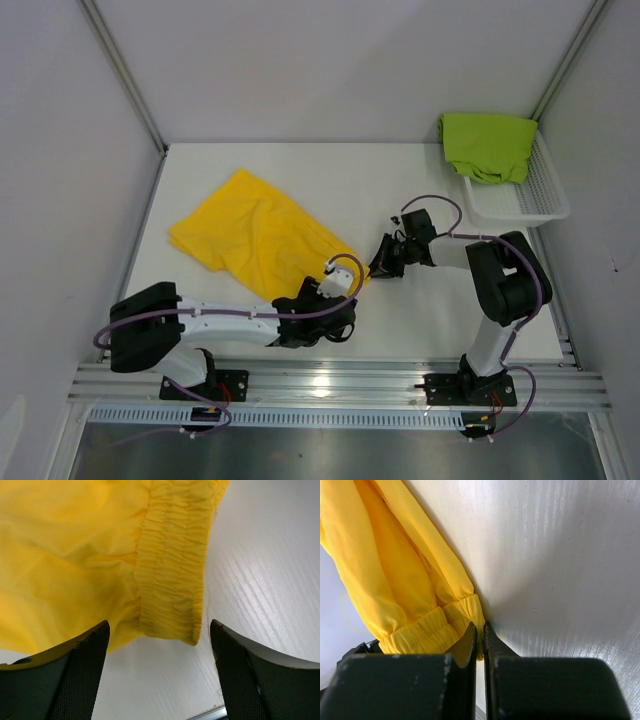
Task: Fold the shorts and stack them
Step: Fold the shorts
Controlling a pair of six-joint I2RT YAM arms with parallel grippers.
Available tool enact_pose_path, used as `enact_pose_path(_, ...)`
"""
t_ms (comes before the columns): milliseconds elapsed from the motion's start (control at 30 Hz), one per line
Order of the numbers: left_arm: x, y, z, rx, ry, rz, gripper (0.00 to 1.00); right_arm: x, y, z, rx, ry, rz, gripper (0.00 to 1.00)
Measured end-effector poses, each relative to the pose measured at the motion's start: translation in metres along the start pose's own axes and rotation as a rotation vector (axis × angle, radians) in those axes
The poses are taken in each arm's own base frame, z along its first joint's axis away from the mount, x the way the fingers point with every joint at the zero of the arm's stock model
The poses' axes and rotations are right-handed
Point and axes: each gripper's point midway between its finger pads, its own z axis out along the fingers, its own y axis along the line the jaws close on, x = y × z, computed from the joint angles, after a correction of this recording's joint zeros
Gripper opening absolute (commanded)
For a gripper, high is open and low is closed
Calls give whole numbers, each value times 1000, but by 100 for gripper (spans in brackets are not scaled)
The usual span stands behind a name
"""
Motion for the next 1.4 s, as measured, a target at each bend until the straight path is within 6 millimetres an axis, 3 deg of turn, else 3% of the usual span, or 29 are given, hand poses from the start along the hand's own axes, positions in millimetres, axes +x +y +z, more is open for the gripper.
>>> enact_pose_path(233,-33,18,-5,23,-49,-97,79,-2,0,-1,4,-9,-5,0)
enact_pose_path(367,-40,28,0,7,-51,-86,79,-2,0,-1,4,-9,-6,0)
enact_pose_path(467,-45,25,2,22,-41,-56,79,-2,0,-1,4,-9,-5,0)
enact_pose_path(733,-43,8,4,106,-7,17,78,-2,0,-1,4,-9,-5,0)
enact_pose_path(1000,-55,-3,15,124,3,87,73,-2,0,-1,3,-10,-6,0)
enact_pose_path(1233,-43,4,33,123,69,127,70,-2,0,-1,3,-10,-7,0)
enact_pose_path(1400,-38,11,38,107,91,159,60,-2,1,-1,1,-11,-8,0)
